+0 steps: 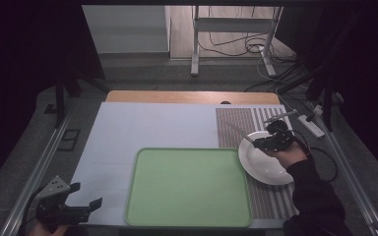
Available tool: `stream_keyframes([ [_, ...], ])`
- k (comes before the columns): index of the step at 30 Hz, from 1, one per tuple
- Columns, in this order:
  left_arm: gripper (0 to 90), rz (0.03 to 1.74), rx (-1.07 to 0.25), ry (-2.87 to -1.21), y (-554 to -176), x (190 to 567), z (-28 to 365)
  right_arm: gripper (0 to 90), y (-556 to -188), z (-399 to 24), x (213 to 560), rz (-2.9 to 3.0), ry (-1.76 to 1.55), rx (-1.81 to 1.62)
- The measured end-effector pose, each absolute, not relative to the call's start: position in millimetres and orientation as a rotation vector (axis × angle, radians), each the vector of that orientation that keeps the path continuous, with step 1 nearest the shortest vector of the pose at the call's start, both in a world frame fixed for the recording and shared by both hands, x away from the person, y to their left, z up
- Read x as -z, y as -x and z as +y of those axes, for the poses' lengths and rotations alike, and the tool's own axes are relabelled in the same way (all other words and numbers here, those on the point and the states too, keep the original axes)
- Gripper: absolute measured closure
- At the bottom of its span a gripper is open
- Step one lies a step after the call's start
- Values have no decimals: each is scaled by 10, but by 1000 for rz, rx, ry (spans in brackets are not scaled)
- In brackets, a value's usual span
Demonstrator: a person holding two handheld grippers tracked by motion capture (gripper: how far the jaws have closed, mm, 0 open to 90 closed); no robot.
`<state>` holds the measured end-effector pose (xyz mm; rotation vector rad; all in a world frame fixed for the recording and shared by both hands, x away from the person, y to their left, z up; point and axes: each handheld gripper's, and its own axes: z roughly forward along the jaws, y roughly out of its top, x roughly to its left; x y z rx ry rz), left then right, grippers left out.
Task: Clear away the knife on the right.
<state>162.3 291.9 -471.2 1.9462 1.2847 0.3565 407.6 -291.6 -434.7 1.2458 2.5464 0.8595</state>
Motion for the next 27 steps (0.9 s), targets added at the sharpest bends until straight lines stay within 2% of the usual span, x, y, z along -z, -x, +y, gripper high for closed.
stream_keyframes([
  [16,34,1284,-358,-1948,-1622,4712,2917,799,-3590,-2459,4443,2694,-1070,-890],
  [27,34,1283,-358,-1952,-1624,4711,2915,799,-3337,-2265,4642,2795,-1021,-793],
])
